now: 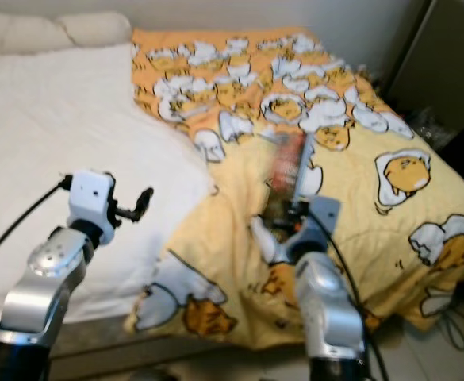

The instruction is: Clean up the room

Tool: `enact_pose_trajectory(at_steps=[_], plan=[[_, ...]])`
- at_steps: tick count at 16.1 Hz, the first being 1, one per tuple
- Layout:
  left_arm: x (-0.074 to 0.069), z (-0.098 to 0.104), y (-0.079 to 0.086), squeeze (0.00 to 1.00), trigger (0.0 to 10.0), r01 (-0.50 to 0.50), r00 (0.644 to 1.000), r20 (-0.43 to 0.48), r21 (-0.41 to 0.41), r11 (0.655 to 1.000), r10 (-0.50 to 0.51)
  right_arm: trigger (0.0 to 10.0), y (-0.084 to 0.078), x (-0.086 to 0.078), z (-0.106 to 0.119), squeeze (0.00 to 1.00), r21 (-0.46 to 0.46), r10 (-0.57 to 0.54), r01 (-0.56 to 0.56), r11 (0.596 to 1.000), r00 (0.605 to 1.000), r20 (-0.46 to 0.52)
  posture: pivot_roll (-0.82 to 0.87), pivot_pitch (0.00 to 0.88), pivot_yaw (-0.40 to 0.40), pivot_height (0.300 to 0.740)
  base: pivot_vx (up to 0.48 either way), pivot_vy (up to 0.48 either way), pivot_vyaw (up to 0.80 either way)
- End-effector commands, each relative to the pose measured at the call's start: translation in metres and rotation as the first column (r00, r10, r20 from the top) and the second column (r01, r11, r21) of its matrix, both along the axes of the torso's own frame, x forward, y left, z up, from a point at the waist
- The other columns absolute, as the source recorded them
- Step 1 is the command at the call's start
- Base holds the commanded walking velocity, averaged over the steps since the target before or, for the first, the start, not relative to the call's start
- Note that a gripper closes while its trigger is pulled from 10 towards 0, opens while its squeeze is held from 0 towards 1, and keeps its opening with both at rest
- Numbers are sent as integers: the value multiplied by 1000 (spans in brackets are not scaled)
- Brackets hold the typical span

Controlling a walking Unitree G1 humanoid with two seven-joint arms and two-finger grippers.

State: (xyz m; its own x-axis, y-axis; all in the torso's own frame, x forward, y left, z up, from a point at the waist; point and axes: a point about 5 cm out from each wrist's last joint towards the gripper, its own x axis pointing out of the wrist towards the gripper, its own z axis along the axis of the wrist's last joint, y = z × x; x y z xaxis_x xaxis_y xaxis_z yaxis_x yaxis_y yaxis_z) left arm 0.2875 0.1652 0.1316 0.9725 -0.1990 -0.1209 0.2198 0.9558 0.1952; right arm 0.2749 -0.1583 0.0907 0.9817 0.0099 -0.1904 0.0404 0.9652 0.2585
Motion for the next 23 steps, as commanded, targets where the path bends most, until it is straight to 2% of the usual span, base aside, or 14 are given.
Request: enact_pose_trajectory(at_steps=[1,23], plan=[[2,1,8,0,10000,-26,1000,3,23,999,26,10000,10,4,10,0,12,29,-30,999,998,53,20,0,-4,740,0,375,0],[9,7,16,0,10000,-63,998,31,26,998,63,10000,11,13,16,0,-17,39,-37,999,995,87,41,0,-2,740,0,374,0]])
